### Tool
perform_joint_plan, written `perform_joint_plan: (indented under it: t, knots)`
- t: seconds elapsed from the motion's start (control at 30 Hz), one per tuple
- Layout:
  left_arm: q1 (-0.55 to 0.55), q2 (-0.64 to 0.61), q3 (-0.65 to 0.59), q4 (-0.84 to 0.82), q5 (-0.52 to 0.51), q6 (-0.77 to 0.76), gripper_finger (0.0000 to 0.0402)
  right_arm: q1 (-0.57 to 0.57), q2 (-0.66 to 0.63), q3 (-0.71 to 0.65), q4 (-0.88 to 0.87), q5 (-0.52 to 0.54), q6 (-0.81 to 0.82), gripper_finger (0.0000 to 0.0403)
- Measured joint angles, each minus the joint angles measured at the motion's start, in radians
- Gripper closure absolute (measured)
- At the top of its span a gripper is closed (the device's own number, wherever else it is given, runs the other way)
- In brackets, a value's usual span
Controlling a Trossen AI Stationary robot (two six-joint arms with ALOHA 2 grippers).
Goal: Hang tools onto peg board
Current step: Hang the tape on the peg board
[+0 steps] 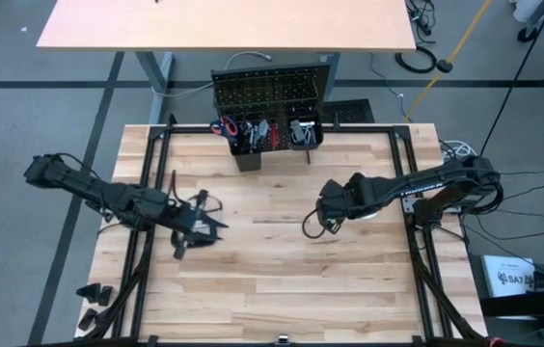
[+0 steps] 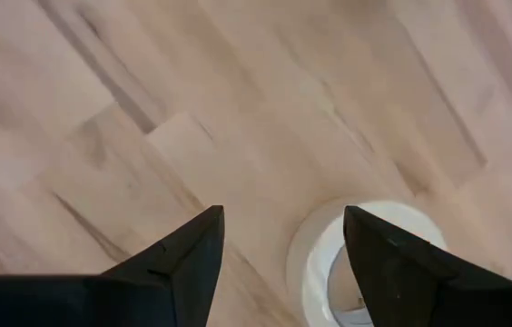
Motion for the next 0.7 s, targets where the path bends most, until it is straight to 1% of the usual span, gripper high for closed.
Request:
perform_joint_plan:
  t: [0.07, 0.2, 0.27, 0.3, 0.4, 0.5, 0.7]
  knots:
    - [0.000, -0.039, 0.000, -0.050, -0.048, -0.025, 0.0317, 0.000, -0.010, -0.041, 0.034, -0.018, -0.004, 0.0186]
    - [0.000, -0.084, -0.003, -0.166, -0.197, -0.078, 0.0317, -0.001, -0.032, -0.116, 0.046, -0.023, 0.038, 0.0186]
    - [0.000, -0.091, -0.013, -0.184, -0.268, -0.099, 0.0317, -0.006, -0.042, -0.151, 0.046, -0.045, 0.064, 0.0186]
    - [0.000, -0.091, -0.023, -0.189, -0.287, -0.105, 0.0317, -0.009, -0.044, -0.168, 0.046, -0.055, 0.077, 0.0186]
    - [0.000, -0.084, -0.032, -0.188, -0.302, -0.106, 0.0317, -0.023, -0.044, -0.225, 0.050, -0.089, 0.106, 0.0186]
    - [0.000, -0.083, -0.036, -0.187, -0.302, -0.106, 0.0317, -0.048, -0.046, -0.276, 0.094, -0.124, 0.102, 0.0186]
    - [0.000, -0.082, -0.036, -0.186, -0.302, -0.106, 0.0317, -0.107, -0.046, -0.312, 0.106, -0.107, 0.093, 0.0186]
